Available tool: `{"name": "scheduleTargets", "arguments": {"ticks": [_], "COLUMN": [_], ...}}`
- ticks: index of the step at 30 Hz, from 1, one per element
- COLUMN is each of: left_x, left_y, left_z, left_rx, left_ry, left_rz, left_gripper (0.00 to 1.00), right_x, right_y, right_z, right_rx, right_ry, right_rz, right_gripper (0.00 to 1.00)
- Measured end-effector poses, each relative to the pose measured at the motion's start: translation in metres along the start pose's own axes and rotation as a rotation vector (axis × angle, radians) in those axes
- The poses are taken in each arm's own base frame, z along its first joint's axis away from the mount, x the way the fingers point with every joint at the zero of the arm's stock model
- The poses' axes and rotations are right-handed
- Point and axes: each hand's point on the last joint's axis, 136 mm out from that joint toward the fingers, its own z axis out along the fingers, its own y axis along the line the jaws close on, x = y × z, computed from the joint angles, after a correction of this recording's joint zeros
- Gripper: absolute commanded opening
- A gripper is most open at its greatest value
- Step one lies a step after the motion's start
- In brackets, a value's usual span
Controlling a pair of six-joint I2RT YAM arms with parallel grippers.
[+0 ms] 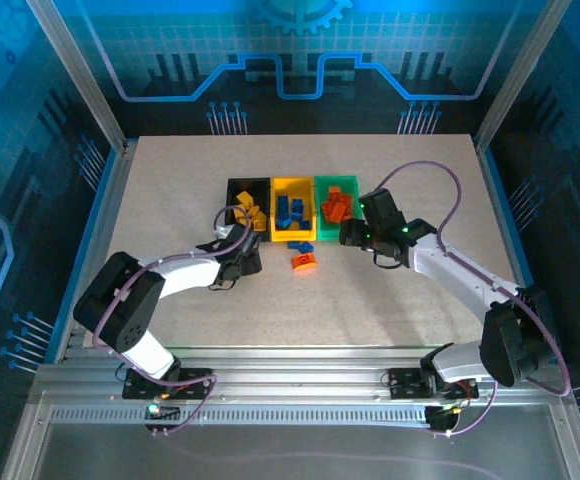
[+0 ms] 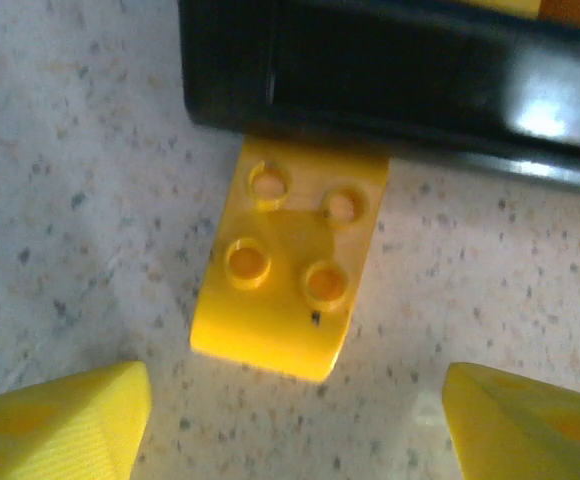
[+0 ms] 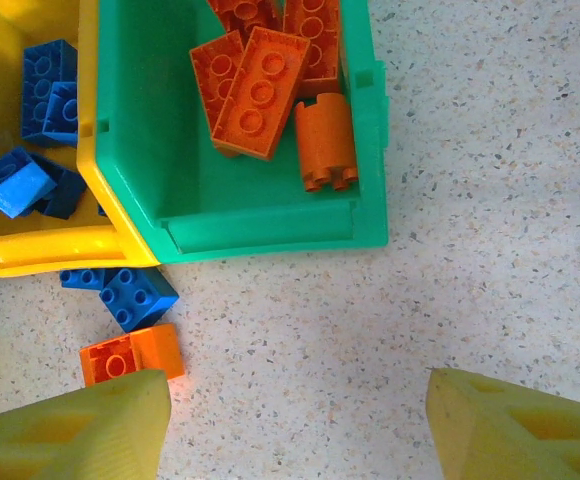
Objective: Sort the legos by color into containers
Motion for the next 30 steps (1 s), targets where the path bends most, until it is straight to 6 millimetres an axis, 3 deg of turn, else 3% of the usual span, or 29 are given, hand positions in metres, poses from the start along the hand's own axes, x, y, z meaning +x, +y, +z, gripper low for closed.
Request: {"name": "scheduleTargets", "arguments": {"ticks": [6,15,20,23,26,30], "left_x": [-0.018,-0.027,-0.025,-0.011,0.001,-0.022], "left_y": [0.002,0.008,0.006,-0.002,-0.020,-0.039], "left_z": [0.013,0.019,0.017,0.006,-0.019,-0.061], "left_rx": [-0.046,-0.099,-0.077,-0.041,0.030,0.136], "left_ry": [-0.030,-0.045,-0.059,-0.054,-0.055,-0.124], "left_rz": [-0.018,0.005,-0.003,0.010,0.039,0.000], "left_gripper": [0.67,0.36,0.30,0.29,0.29,0.29], "right_x": [-0.001,-0.002,-0.003,-0.003,-0.003,-0.003], "right_y": [0.000,0.000,-0.001,-0.001,-0.001,-0.001], "right_z": [-0.001,-0.002,-0.003,-0.003,-0.003,-0.002], "right_rx": [0.000,-0.003,-0.002,-0.002,-0.002,-0.004], "right_ry": [-0.002,-0.007,-0.009,-0.009,-0.010,-0.011], "right_rz": [0.002,0.003,0.006,0.007,0.007,0.009], "right_gripper": [0.70,0.70,0.70,0.70,0.70,0.70]}}
